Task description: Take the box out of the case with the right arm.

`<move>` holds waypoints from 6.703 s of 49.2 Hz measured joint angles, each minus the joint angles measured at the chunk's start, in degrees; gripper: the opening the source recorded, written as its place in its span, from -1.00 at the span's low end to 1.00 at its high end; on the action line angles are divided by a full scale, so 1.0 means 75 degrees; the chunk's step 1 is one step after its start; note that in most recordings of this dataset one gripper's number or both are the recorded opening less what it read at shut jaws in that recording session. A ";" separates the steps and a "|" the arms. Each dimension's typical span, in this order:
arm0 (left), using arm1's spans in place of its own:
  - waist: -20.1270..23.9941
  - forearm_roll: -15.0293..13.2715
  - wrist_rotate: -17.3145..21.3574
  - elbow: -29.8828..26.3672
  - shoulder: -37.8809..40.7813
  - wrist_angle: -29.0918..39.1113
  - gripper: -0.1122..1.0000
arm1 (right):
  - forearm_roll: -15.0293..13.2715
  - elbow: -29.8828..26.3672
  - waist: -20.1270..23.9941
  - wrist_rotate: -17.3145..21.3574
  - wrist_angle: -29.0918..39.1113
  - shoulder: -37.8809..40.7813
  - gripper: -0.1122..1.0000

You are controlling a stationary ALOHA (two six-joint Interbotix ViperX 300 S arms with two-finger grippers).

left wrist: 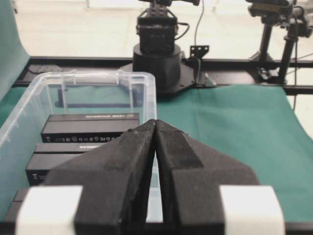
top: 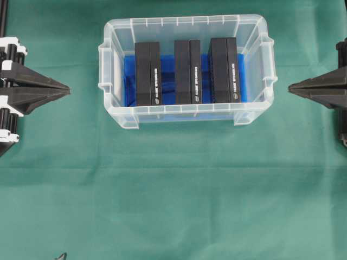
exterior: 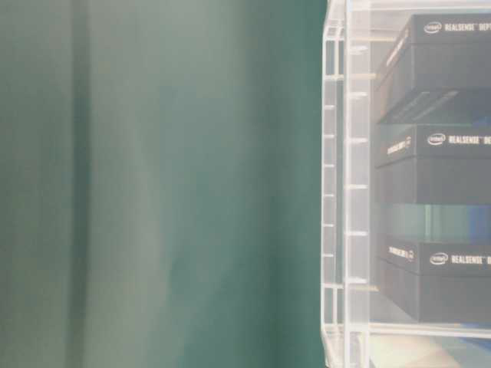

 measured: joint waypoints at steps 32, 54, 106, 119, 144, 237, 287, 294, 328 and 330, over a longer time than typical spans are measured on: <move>-0.0012 0.0105 -0.0223 -0.1582 -0.0328 0.2168 -0.80 | 0.0000 -0.1547 0.0000 0.0246 0.2320 -0.0328 -0.80; -0.0105 0.0117 -0.0187 -0.4312 0.0164 0.5262 -0.80 | 0.0012 -0.4500 0.0000 0.0879 0.5355 0.0469 -0.80; -0.1137 0.0129 -0.1758 -0.5965 0.1523 1.2750 -0.80 | 0.0035 -0.6152 0.0012 0.1957 1.4145 0.2039 -0.80; -0.1148 0.0129 -0.1758 -0.5953 0.1512 1.2773 -0.80 | 0.0035 -0.6141 0.0012 0.2238 1.4180 0.2051 -0.80; -0.1148 0.0117 -0.1781 -0.5965 0.1512 1.2773 -0.80 | -0.0047 -0.6141 0.0012 0.9469 1.4449 0.2391 -0.80; -0.1160 0.0129 -0.1875 -0.5965 0.1559 1.2773 -0.80 | -0.1031 -0.5742 -0.2918 0.8883 1.4086 0.2918 0.93; -0.1160 0.0129 -0.1793 -0.5965 0.1500 1.2820 -0.80 | -0.0750 -0.8203 -0.2156 0.9727 1.2973 0.6094 0.93; -0.1160 0.0129 -0.1793 -0.5965 0.1488 1.2820 -0.80 | -0.0750 -0.9117 -0.1922 0.9727 1.2973 0.6949 0.93; -0.1160 0.0129 -0.1793 -0.5965 0.1453 1.2879 -0.80 | -0.0750 -1.1227 -0.1523 0.9715 1.2949 0.8859 0.93; -0.1148 0.0129 -0.1793 -0.5965 0.1465 1.2879 -0.80 | -0.0738 -1.1227 -0.1523 0.9703 1.2949 0.8859 0.93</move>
